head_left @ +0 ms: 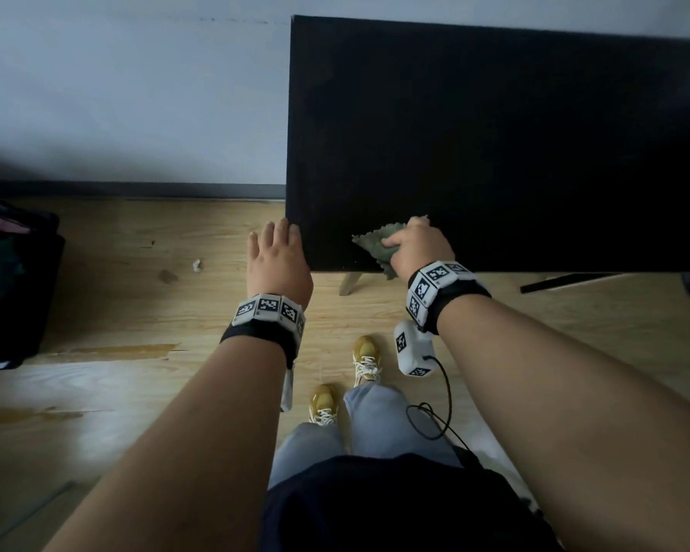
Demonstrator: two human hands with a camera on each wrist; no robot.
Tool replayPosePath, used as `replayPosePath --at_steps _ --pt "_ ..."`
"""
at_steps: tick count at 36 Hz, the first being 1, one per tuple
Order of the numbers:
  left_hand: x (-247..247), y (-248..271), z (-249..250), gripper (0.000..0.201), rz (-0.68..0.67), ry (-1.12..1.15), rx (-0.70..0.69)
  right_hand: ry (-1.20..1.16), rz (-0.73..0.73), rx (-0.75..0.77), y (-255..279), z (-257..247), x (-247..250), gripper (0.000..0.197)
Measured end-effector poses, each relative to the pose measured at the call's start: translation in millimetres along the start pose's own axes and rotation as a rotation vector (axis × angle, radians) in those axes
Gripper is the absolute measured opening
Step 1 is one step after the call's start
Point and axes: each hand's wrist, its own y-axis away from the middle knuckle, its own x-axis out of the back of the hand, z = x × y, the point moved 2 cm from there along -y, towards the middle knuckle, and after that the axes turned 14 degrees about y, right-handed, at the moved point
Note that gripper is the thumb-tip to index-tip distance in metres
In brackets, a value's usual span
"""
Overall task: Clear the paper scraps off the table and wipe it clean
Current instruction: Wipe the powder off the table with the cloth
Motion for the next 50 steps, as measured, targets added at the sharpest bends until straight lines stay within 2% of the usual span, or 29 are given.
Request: replayPosePath --at_steps 5,9,13,17,19,21,23,25,38,43,50 --pt "4.8 16.0 -17.0 0.057 -0.006 -0.006 0.018 -0.014 -0.063 -0.041 16.7 -29.5 -12.7 0.052" --pt "8.8 27.7 -31.0 0.056 -0.014 -0.032 0.024 -0.014 -0.015 0.043 29.2 -53.8 -26.2 0.042" --pt "12.7 39.3 -44.2 0.055 -0.009 -0.057 0.026 -0.061 -0.172 0.060 42.8 -79.0 -27.7 0.060" --pt "19.2 45.0 -45.8 0.055 0.004 -0.071 0.004 -0.047 -0.179 0.074 59.1 -86.6 -30.4 0.067" --pt "23.2 45.6 -42.2 0.055 0.011 -0.072 -0.018 -0.034 -0.137 0.102 67.7 -79.6 -32.0 0.056" --pt "27.1 44.4 -35.2 0.055 0.016 -0.075 -0.047 -0.009 -0.027 0.159 77.9 -67.5 -28.6 0.036" --pt "30.7 42.1 -24.3 0.055 0.024 -0.060 -0.082 0.056 0.112 0.215 88.7 -52.4 -21.9 0.039" --pt "34.0 39.0 -10.4 0.055 0.034 -0.036 -0.121 0.060 0.169 0.203 94.8 -36.3 -12.8 0.045" --pt "43.2 16.7 122.5 0.060 -0.016 -0.098 -0.378 -0.138 0.281 -0.008 115.4 98.4 54.8 0.035" --pt "29.3 8.9 192.2 0.059 -0.023 -0.130 -0.446 -0.228 0.312 -0.089 112.4 163.1 74.7 0.034" --pt "-1.2 6.5 307.1 0.060 -0.046 -0.128 -0.504 -0.194 0.345 -0.141 103.8 275.2 111.0 0.036"
